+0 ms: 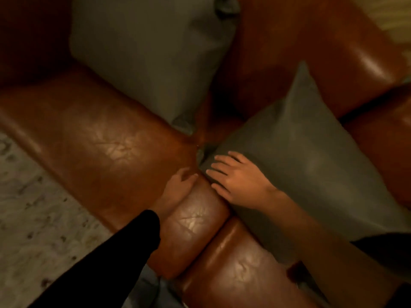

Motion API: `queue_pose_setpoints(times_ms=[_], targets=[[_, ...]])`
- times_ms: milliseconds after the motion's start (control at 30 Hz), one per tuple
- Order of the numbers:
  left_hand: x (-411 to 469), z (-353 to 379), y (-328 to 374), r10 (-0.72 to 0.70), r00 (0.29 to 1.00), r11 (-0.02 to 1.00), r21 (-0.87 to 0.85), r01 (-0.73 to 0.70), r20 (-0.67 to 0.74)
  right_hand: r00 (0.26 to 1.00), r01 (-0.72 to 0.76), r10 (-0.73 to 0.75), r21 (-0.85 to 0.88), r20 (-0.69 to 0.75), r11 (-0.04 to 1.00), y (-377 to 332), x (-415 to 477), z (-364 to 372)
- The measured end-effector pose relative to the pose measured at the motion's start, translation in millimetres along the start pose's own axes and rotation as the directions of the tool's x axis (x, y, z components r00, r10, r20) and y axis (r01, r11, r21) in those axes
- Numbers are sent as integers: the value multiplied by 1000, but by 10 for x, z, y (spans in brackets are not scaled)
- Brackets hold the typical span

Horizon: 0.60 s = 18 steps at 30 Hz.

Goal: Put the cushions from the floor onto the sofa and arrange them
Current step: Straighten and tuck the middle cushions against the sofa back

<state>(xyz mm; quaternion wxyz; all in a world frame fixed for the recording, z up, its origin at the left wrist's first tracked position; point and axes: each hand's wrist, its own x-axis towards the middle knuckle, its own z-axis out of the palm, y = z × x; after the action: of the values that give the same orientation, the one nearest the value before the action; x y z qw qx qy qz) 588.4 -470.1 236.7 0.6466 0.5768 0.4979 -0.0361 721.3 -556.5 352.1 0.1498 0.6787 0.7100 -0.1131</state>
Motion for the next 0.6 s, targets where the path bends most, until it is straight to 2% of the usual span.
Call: queue_pose_setpoints(times_ms=[133,233,300,433,533,600], targets=[[245,31,-166,-181,983,947,-272,172,-7,989,38,-24,-93,143,995,17,454,4],[394,135,-113,-253,967,837,-495,233,27,958,87,-44,-140,283,986,58,681,66],[506,243,-45,-284,955,737,-616,278,91,940,46,23,-192,342,980,101,818,112],[654,413,129,-304,944,579,-761,293,132,892,-64,170,-257,419,964,172,1013,306],[774,491,155,-267,957,598,-759,256,113,864,-144,259,-280,432,949,233,1006,416],[776,497,134,-250,960,612,-747,259,128,873,-154,273,-303,403,940,266,952,462]])
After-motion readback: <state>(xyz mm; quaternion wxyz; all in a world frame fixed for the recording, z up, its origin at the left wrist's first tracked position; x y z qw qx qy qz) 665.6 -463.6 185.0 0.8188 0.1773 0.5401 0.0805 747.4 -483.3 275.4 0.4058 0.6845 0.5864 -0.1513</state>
